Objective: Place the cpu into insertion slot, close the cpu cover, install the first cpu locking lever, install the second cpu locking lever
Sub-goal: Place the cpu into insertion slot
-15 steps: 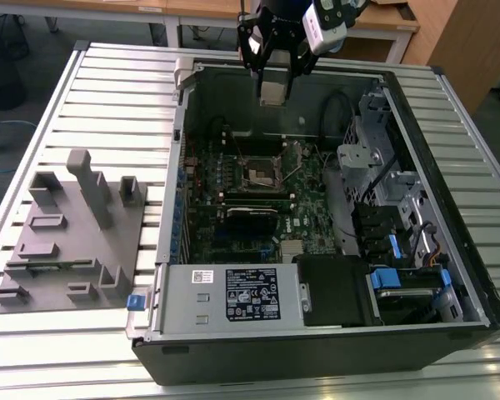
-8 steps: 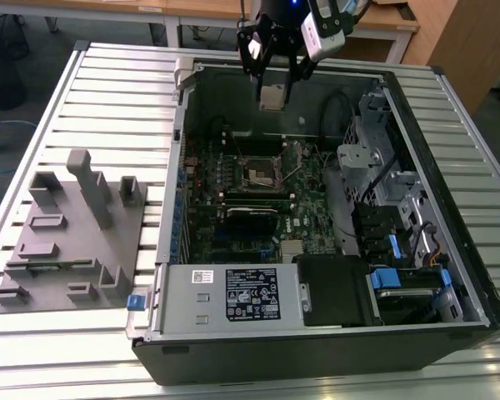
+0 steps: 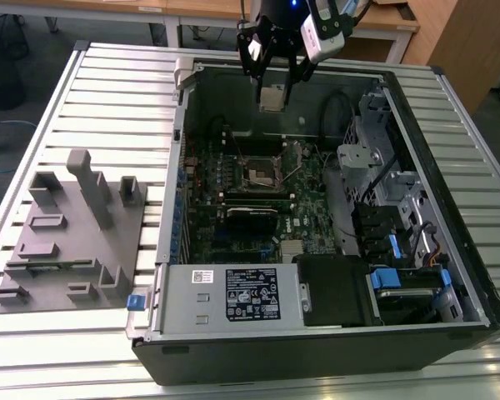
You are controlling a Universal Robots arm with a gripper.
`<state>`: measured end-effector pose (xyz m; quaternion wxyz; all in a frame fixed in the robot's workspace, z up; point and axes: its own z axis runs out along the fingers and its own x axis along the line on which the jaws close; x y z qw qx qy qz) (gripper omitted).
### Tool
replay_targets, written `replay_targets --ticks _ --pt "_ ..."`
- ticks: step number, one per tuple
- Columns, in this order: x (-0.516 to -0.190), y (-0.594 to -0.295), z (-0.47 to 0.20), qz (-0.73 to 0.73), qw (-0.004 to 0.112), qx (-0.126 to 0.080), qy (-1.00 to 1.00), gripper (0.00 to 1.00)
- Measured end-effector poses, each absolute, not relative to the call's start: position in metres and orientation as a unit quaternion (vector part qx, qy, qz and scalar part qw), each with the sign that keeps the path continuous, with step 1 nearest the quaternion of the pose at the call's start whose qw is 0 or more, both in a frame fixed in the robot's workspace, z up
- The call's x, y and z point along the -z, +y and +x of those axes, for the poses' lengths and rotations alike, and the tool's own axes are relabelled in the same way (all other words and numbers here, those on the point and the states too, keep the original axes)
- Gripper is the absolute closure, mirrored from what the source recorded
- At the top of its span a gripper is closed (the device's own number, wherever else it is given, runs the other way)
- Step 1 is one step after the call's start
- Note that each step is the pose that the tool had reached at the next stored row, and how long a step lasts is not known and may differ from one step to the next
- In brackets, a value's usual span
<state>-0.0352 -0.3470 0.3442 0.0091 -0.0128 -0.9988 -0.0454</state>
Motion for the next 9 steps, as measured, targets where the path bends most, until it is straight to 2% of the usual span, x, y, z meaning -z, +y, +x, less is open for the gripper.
replay_targets --ticks 9 --pt "-0.3395 -0.3470 -0.0352 -0.013 0.009 0.045 -0.999 0.46"
